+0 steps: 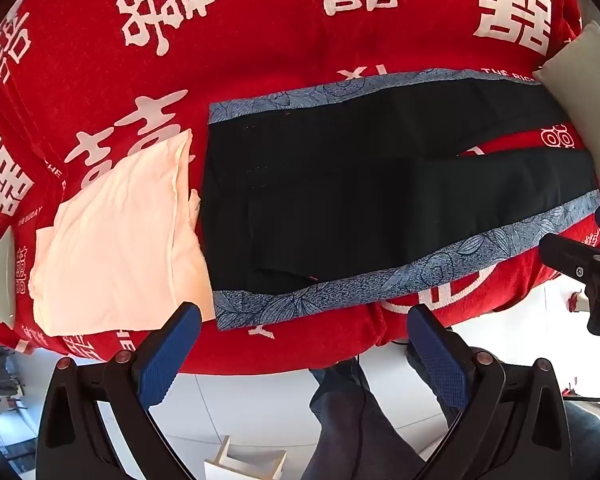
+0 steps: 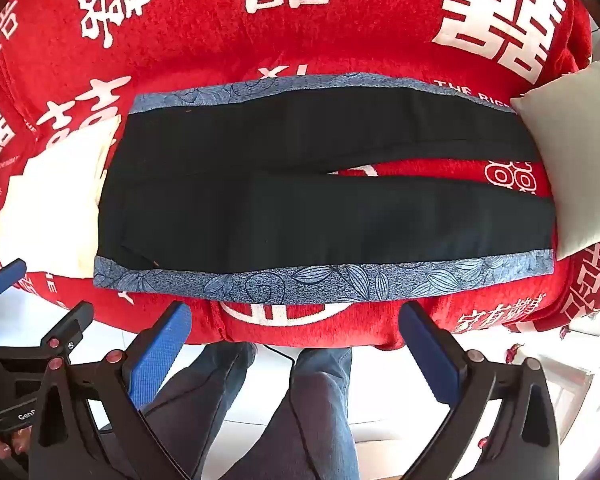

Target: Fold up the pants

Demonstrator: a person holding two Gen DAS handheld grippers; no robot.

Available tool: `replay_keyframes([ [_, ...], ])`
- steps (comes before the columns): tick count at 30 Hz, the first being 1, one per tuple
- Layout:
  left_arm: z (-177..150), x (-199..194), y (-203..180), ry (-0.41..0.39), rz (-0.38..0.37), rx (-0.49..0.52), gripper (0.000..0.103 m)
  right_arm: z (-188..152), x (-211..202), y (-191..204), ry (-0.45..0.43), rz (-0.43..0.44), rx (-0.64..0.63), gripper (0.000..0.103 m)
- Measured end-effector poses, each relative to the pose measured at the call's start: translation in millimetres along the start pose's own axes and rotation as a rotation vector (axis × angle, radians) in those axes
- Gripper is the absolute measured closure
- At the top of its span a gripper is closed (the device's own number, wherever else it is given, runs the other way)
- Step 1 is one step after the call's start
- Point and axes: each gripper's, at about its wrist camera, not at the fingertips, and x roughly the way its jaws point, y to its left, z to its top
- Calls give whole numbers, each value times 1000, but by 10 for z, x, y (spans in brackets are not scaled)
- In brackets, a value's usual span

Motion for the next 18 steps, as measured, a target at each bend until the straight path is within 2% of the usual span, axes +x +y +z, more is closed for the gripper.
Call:
replay_keyframes([
  [18, -1, 28, 19, 14, 12, -6, 0, 38, -30, -33, 10, 7, 17, 0],
])
